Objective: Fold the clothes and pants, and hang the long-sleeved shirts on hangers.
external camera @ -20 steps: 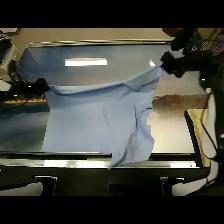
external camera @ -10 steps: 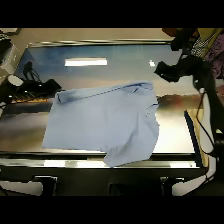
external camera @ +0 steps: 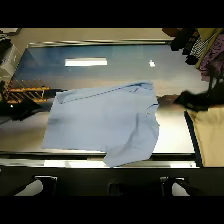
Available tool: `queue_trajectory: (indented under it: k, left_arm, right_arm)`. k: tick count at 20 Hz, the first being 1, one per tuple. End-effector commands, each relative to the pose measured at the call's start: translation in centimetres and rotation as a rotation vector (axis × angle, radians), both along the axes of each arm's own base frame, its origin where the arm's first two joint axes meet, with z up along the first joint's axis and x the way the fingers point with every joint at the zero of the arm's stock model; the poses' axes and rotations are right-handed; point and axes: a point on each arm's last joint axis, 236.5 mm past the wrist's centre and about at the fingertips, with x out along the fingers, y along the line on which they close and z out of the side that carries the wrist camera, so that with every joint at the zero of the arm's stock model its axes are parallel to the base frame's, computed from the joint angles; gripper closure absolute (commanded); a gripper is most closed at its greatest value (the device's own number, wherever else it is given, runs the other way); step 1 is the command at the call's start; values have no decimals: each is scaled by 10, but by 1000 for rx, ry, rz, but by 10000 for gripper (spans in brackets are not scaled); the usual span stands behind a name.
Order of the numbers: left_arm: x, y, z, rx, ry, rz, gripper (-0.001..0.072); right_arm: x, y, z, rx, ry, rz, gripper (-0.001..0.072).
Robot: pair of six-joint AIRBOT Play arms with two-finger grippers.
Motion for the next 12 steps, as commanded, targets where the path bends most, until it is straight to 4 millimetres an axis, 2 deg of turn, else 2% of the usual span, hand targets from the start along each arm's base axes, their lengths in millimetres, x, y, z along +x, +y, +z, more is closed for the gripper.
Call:
queue_trajectory:
  k: [1,4,6,9,12]
  left_arm:
    - [-65,-16,-39,-44,82,59,153]
    - [-93,-24,-54,-58,113,80,153]
    - [-98,-21,-56,-60,112,107,153]
    - [-100,-16,-55,-63,112,132,153]
    - [-101,-16,-55,-65,115,131,153]
  right_arm:
    - [-96,46,-72,164,211,-15,220]
    - [-142,72,-112,258,342,-43,221]
    - [-158,78,-129,275,385,-56,223]
    - [-164,78,-145,269,387,-78,229]
    - [-167,84,-149,294,382,-85,229]
